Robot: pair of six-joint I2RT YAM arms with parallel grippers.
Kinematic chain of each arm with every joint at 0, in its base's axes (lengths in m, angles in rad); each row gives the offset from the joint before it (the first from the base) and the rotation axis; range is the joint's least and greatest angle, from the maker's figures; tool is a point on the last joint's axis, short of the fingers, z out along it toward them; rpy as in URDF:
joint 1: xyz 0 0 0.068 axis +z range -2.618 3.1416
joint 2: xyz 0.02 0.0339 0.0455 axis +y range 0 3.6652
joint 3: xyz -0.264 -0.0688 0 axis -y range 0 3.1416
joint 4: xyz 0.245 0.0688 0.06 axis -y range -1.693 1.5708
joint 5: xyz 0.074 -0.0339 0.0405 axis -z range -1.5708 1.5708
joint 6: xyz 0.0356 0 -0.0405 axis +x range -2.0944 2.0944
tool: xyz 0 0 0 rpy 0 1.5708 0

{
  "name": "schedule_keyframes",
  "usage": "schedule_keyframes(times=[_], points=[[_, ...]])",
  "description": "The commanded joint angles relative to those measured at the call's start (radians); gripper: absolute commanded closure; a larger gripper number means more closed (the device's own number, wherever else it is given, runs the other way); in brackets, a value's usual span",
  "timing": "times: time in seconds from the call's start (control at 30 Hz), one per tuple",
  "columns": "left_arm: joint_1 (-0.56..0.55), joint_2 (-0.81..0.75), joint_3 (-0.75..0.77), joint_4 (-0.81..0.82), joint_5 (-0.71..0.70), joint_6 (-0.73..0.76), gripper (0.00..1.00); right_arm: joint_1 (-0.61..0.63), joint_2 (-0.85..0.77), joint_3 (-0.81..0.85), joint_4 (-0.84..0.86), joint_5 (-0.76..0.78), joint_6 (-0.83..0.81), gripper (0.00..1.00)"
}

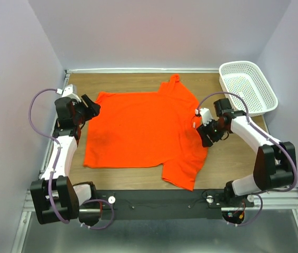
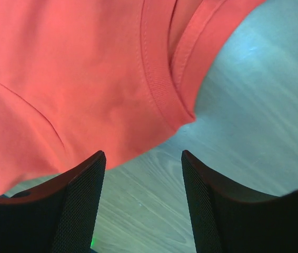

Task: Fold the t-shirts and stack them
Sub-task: Flatten the tshirt out

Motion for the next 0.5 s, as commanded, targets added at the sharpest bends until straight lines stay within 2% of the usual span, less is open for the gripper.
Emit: schedule_keyframes(times=[0.0, 0.1, 0.17, 0.27, 0.3, 0.37, 0.4, 0.47], points=[[0.000, -0.034, -0.024, -0.012, -0.021, 0.043, 0.33, -0.005, 0.081, -0.037, -0.013, -0.017, 0.023, 0.33], [0.000, -0.050, -0.024, -0.014, -0.012, 0.044, 0.33, -0.005, 0.185, 0.015, -0.036, -0.031, 0.063, 0.33], [0.000, -0.060, -0.025, -0.017, -0.009, 0.050, 0.33, -0.005, 0.193, 0.021, -0.036, -0.034, 0.073, 0.33], [0.000, -0.077, -0.028, -0.012, -0.009, 0.055, 0.33, -0.005, 0.195, 0.018, -0.045, -0.029, 0.085, 0.39], [0.000, -0.079, -0.027, -0.012, -0.004, 0.053, 0.33, -0.007, 0.195, 0.021, -0.045, -0.020, 0.088, 0.53], [0.000, -0.077, -0.024, -0.009, 0.009, 0.053, 0.33, -0.007, 0.198, 0.024, -0.051, 0.004, 0.086, 0.66], [-0.001, -0.077, -0.022, -0.006, 0.016, 0.053, 0.33, -0.007, 0.200, 0.029, -0.054, 0.015, 0.082, 0.77], [-0.001, -0.076, -0.022, -0.006, 0.023, 0.053, 0.33, -0.007, 0.204, 0.030, -0.078, 0.050, 0.071, 0.88]])
